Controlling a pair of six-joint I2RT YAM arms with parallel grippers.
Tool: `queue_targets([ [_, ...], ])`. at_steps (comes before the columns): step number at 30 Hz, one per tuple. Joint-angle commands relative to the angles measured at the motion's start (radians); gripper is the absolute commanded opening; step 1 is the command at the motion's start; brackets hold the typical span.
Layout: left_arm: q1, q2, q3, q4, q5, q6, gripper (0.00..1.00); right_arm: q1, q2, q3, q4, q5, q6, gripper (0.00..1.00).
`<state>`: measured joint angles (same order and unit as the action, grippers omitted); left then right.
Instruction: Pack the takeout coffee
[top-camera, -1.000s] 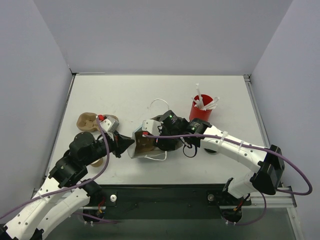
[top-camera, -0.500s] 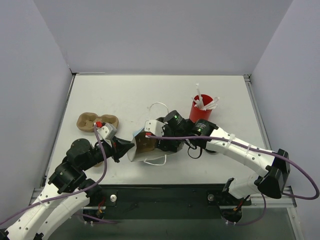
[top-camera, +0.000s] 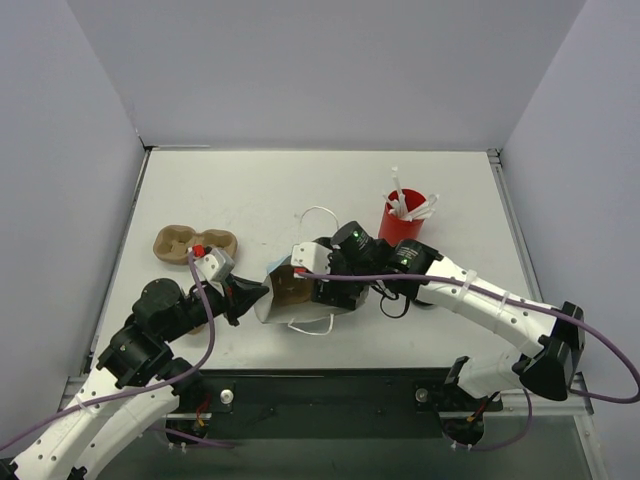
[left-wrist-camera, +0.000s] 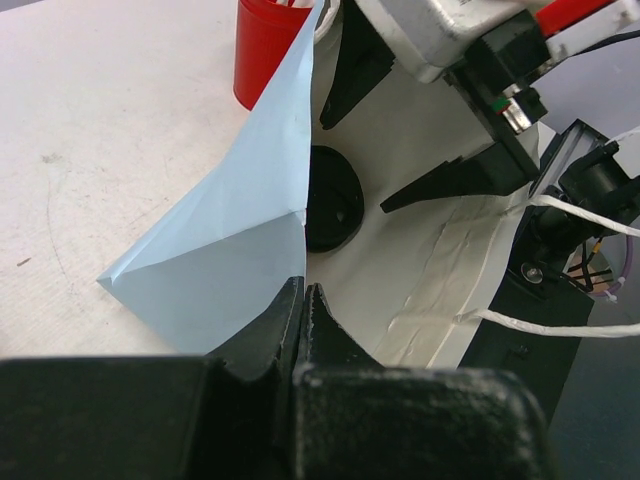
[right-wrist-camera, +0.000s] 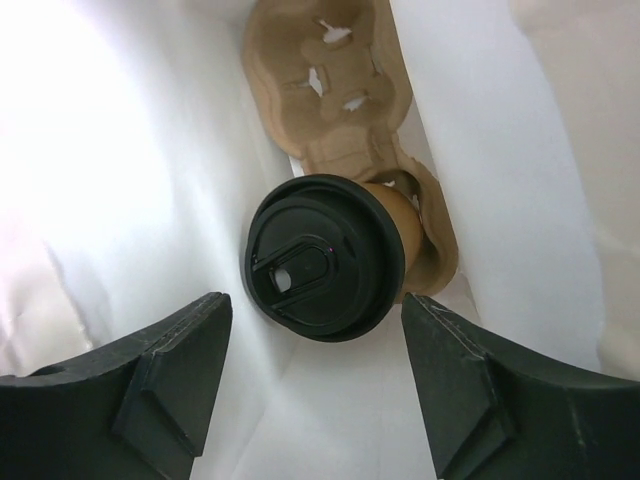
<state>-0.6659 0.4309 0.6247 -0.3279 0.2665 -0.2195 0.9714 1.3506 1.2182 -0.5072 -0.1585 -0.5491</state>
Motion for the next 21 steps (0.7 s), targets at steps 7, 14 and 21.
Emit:
queue_targets([
  [7,0.000,0.005,0.012,0.021,-0.003,0.026,0.00,0.013,-0.067,0.063,-0.028,-0.062,0.051,0.68],
  [14,0.000,0.057,0.076,-0.026,-0.061,-0.033,0.00,0.012,-0.064,0.106,-0.028,-0.039,0.101,0.64],
  [21,0.000,0.134,0.156,-0.085,-0.089,-0.093,0.00,0.003,-0.051,0.147,0.004,-0.007,0.195,0.60],
])
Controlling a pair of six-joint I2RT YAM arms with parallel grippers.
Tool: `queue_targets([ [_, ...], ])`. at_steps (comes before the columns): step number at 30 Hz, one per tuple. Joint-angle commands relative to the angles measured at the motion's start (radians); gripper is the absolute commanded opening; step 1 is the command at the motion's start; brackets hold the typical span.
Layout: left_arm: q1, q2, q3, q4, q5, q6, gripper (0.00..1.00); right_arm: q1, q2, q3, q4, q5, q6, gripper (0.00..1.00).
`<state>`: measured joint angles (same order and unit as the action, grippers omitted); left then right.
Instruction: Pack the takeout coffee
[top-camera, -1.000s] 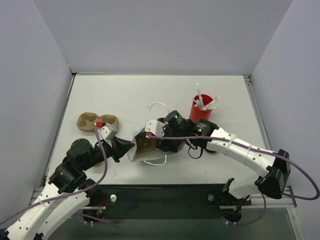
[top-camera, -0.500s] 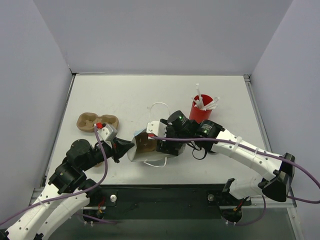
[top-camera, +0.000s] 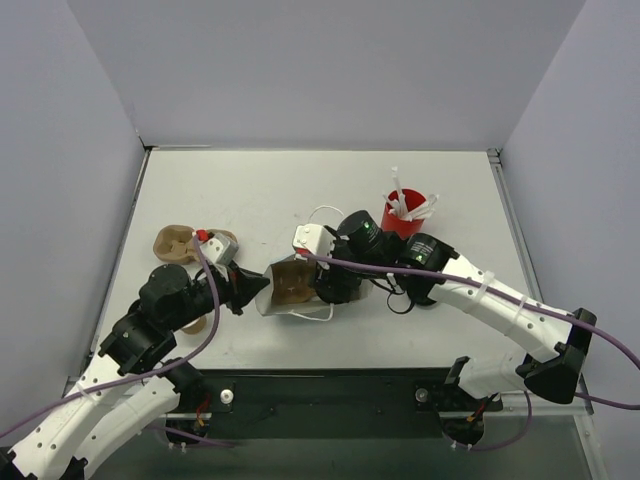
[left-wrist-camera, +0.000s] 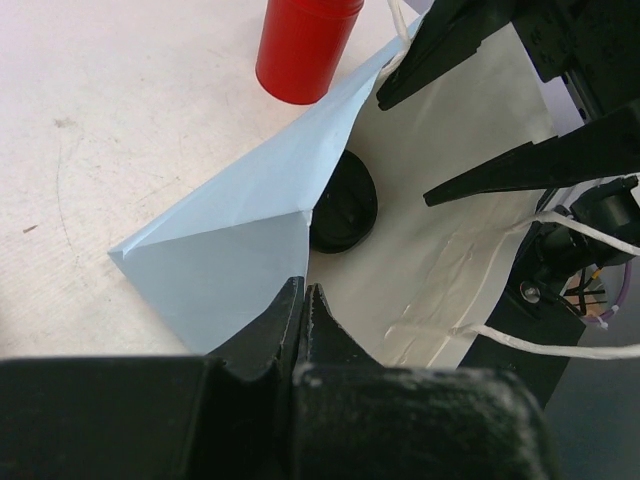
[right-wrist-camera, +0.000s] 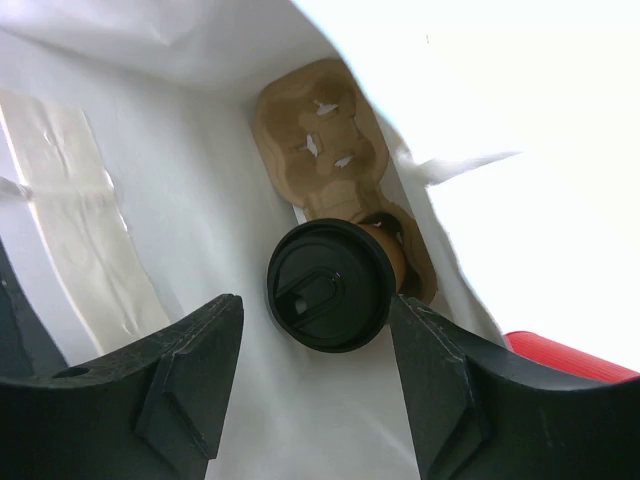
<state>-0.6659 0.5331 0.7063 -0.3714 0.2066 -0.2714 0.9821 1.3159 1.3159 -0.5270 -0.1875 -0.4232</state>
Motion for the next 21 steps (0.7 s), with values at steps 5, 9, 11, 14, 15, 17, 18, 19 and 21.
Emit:
queue_targets([
  [5,0.000,0.071,0.119,-0.061,-0.056,-0.057,0.02,-0.013,-0.001,0.078,0.028,0.056,0.103,0.54],
  [9,0.000,0.102,0.145,-0.063,-0.072,-0.057,0.15,-0.020,0.017,0.121,0.027,0.072,0.138,0.52],
  [11,0.000,0.120,0.160,-0.067,-0.081,-0.055,0.19,-0.029,0.023,0.138,0.027,0.062,0.152,0.52],
  [14,0.000,0.134,0.171,-0.064,-0.090,-0.052,0.30,-0.042,0.023,0.154,0.035,0.036,0.173,0.52],
  [15,0.000,0.137,0.173,-0.061,-0.093,-0.054,0.32,-0.043,0.025,0.158,0.035,0.031,0.187,0.52],
  [17,0.000,0.140,0.182,-0.055,-0.111,-0.058,0.42,-0.048,0.028,0.169,0.030,0.019,0.189,0.52],
  [18,0.000,0.142,0.186,-0.051,-0.122,-0.058,0.45,-0.051,0.028,0.169,0.025,0.019,0.190,0.52],
  [19,0.000,0.143,0.193,-0.046,-0.127,-0.057,0.49,-0.053,0.026,0.174,0.021,0.017,0.196,0.52],
  [21,0.000,0.153,0.216,-0.047,-0.141,-0.046,0.52,-0.060,0.026,0.184,0.015,0.016,0.204,0.51],
])
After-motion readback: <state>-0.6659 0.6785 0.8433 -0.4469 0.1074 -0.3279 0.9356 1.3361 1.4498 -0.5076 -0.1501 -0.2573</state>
